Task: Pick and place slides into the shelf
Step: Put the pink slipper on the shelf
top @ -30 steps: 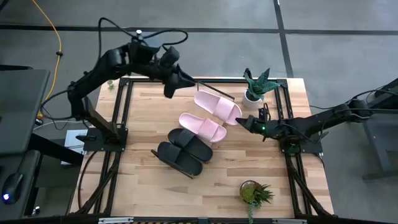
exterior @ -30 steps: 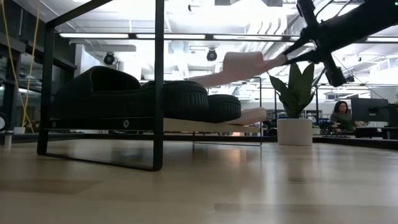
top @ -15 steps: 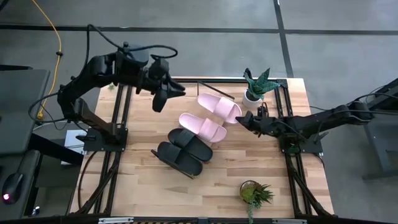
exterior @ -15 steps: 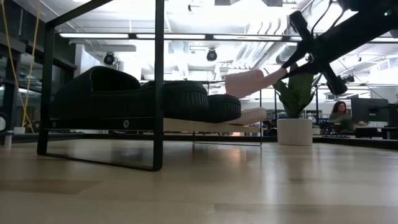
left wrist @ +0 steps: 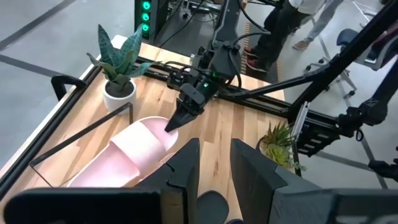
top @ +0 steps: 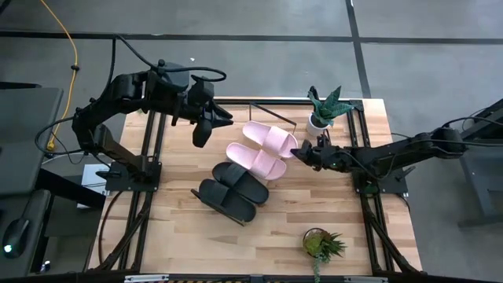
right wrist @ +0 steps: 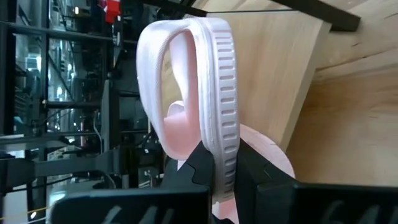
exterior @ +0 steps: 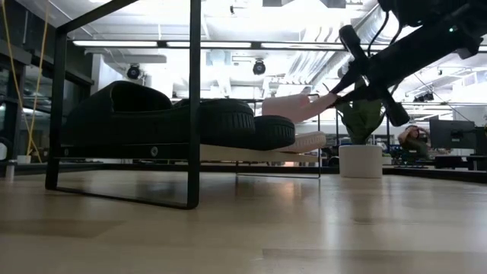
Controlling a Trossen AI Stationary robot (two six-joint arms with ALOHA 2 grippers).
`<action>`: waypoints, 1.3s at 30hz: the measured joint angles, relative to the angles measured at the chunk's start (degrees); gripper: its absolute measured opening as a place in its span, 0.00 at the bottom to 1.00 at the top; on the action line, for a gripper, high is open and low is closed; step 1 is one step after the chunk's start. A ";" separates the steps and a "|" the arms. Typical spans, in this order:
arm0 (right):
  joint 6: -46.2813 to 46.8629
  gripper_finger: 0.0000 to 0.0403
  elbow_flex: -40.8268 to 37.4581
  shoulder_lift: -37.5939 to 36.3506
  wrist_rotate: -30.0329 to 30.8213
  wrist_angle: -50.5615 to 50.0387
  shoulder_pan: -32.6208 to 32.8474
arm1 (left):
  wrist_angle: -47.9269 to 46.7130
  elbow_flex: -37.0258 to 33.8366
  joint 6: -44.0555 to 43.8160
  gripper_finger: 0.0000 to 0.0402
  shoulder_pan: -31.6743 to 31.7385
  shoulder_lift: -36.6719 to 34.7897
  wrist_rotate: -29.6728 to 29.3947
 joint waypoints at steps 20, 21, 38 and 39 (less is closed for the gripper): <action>-2.14 0.01 0.00 7.52 -5.46 6.52 -6.17 | -1.67 -0.02 -0.02 0.20 0.11 0.00 -1.10; -2.14 0.01 0.00 7.52 -5.77 6.11 -6.33 | -1.66 -0.02 -0.02 0.20 0.11 0.00 -1.11; -2.50 0.02 0.00 7.54 -9.41 3.24 -9.37 | -1.68 -0.02 1.49 0.20 0.11 0.00 -1.35; -2.53 0.03 0.00 7.54 -9.52 3.24 -9.53 | -1.70 -0.02 1.48 0.20 0.11 0.00 -1.50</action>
